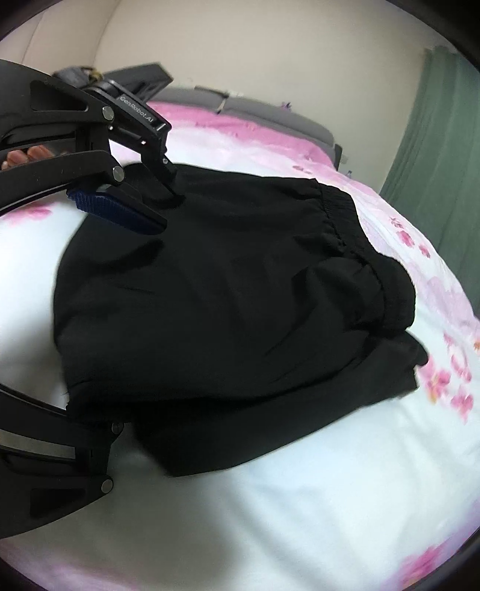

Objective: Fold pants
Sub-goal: 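Grasp the folded black shorts with both grippers and lift them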

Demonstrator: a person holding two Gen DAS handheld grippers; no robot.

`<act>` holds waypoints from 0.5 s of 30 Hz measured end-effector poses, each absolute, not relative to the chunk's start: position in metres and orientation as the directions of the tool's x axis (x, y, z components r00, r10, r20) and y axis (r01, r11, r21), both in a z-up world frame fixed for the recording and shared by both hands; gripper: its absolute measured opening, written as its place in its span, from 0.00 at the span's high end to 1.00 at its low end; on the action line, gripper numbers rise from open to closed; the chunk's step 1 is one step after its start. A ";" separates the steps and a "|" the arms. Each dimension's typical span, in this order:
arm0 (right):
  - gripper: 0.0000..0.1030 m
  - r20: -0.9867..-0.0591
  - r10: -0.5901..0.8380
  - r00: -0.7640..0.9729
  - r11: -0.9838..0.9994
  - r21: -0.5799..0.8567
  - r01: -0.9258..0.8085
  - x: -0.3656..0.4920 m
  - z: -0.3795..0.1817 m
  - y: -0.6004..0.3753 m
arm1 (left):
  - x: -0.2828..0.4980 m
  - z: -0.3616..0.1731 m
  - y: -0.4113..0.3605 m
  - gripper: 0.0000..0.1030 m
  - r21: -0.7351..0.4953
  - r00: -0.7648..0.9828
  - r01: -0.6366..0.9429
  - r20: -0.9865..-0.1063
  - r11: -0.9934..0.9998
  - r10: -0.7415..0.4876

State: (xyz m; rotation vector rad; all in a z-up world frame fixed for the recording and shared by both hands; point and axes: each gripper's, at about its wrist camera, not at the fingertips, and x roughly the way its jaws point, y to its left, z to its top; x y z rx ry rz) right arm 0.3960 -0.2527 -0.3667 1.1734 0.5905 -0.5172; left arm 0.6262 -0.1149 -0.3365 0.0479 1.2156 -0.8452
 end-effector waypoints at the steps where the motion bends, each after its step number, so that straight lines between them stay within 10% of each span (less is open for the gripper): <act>1: 0.29 -0.680 -0.075 0.729 0.318 0.677 0.664 0.399 -0.365 -0.255 | 0.624 -0.336 -0.117 0.52 -0.374 0.100 0.605 -0.840 0.703 -0.533; 15: 0.80 -0.770 -0.055 0.636 0.495 0.532 0.687 0.414 -0.338 -0.272 | 0.603 -0.305 -0.139 0.90 -0.246 0.175 0.659 -0.869 0.711 -0.463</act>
